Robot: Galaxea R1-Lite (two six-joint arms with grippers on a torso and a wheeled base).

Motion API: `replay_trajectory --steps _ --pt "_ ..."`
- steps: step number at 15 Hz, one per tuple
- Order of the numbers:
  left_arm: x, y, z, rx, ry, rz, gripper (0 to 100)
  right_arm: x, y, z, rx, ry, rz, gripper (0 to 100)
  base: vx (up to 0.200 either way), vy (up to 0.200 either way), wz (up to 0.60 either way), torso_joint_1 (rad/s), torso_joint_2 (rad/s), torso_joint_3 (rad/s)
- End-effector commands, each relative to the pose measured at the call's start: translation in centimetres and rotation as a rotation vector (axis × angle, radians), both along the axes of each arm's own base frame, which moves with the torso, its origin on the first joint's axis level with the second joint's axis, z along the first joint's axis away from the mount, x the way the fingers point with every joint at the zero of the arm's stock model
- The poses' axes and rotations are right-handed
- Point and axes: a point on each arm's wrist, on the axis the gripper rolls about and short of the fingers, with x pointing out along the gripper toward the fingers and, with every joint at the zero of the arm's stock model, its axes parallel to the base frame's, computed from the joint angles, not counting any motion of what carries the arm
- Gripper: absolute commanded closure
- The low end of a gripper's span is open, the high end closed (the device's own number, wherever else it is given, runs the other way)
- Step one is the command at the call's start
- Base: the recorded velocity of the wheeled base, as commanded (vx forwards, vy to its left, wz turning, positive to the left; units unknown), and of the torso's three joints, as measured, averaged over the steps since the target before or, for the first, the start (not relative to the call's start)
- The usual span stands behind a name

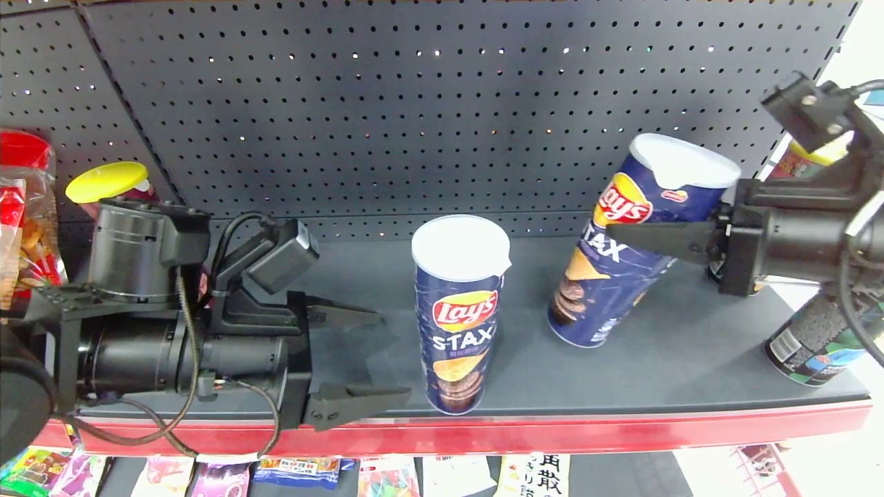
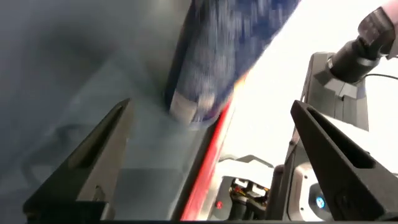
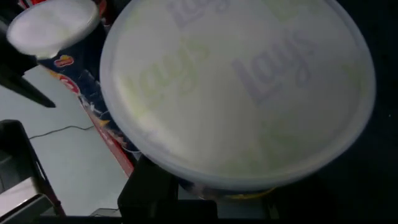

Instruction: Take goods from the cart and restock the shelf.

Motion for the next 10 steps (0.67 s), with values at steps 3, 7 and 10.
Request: replay_trajectory --steps 3,7,10 --pt "-2.6 2.5 -0.2 -0.004 -0.009 0.051 0 4.7 3.8 -1.0 -0.022 0.037 0.060 100 0.000 0.000 0.00 0.000 0.00 0.000" --pt "-2.6 3.5 0.0 -0.017 0.002 0.109 0 7.9 5.9 -2.3 -0.088 -0.007 0.104 100 0.000 0.000 0.00 0.000 0.00 0.000" --pt "-2.6 3.5 0.0 -0.017 0.001 0.114 0 9.4 7.1 -2.0 -0.080 -0.031 0.111 100 0.000 0.000 0.00 0.000 0.00 0.000"
